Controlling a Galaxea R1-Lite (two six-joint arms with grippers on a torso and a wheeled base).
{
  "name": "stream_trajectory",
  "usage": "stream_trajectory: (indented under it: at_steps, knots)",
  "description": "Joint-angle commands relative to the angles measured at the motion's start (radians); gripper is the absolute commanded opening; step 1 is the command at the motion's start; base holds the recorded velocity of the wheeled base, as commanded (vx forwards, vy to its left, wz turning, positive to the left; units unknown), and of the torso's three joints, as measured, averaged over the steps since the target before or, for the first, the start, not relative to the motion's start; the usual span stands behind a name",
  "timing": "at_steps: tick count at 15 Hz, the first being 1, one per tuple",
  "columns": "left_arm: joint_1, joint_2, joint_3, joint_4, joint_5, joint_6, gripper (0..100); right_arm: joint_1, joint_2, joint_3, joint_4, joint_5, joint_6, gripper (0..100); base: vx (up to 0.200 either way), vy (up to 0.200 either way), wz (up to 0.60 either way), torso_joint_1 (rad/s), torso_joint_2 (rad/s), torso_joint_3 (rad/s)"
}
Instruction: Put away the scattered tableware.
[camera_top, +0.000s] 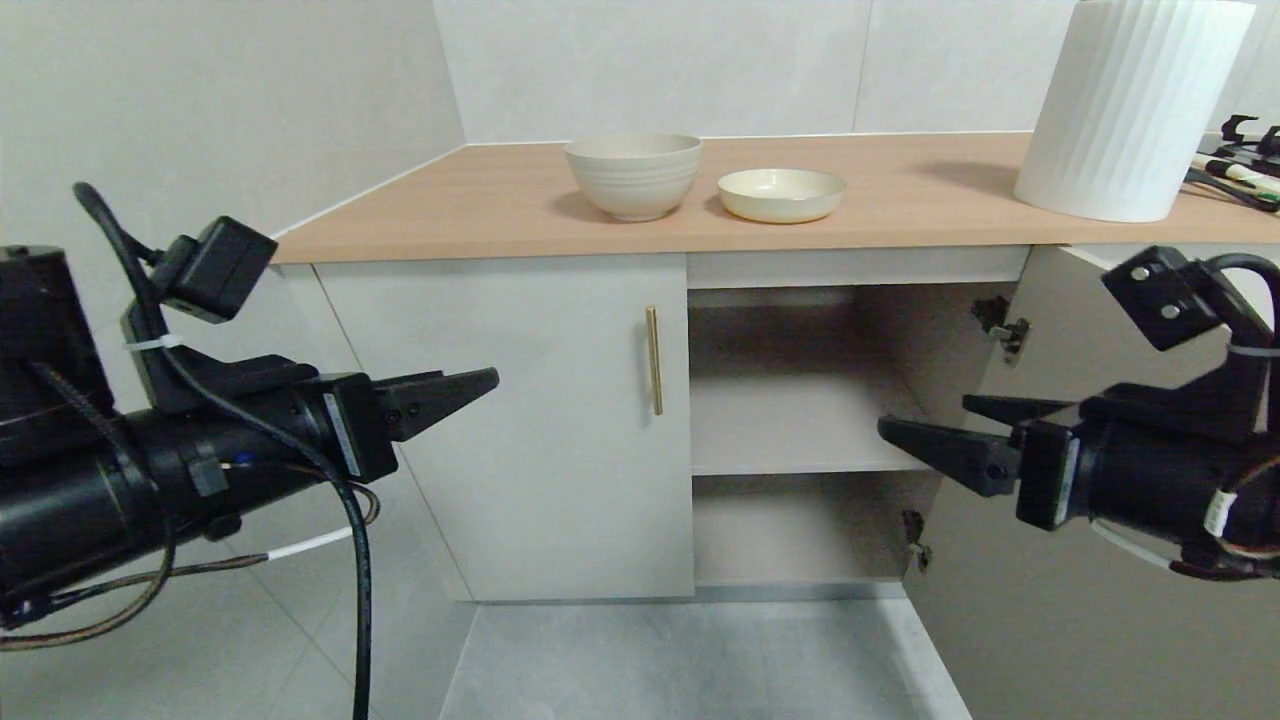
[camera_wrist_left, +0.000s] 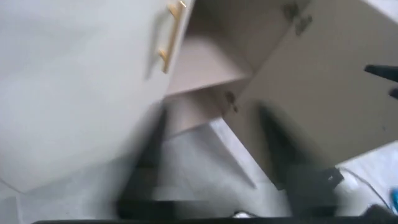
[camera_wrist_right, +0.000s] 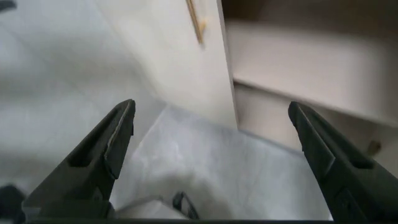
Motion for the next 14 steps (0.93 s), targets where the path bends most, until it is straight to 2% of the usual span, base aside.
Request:
stream_trajectory:
  at_steps: [1, 3, 6, 13, 14]
  knots:
    - [0.031, -0.053, 0.006, -0.001, 0.003, -0.002, 100, -0.002, 0.092, -0.078, 0.010, -0.025, -0.001, 100, 0.000, 0.000, 0.00, 0.000, 0.00, 0.000]
    - [0.036, -0.053, 0.001, -0.003, 0.004, -0.002, 100, -0.003, 0.103, -0.062, 0.048, -0.054, 0.001, 100, 0.000, 0.000, 0.00, 0.000, 0.00, 0.000]
    - [0.037, -0.024, -0.006, -0.007, 0.001, 0.000, 100, -0.003, 0.057, -0.122, 0.218, -0.112, 0.011, 100, 0.000, 0.000, 0.00, 0.000, 0.00, 0.000]
    - [0.036, -0.018, -0.020, -0.001, 0.004, 0.003, 100, -0.005, 0.055, -0.114, 0.234, -0.109, 0.002, 100, 0.000, 0.000, 0.00, 0.000, 0.00, 0.000]
    - [0.036, -0.019, -0.020, -0.001, 0.004, 0.003, 100, -0.005, 0.055, -0.110, 0.234, -0.109, 0.001, 100, 0.200, 0.000, 0.00, 0.002, 0.00, 0.002]
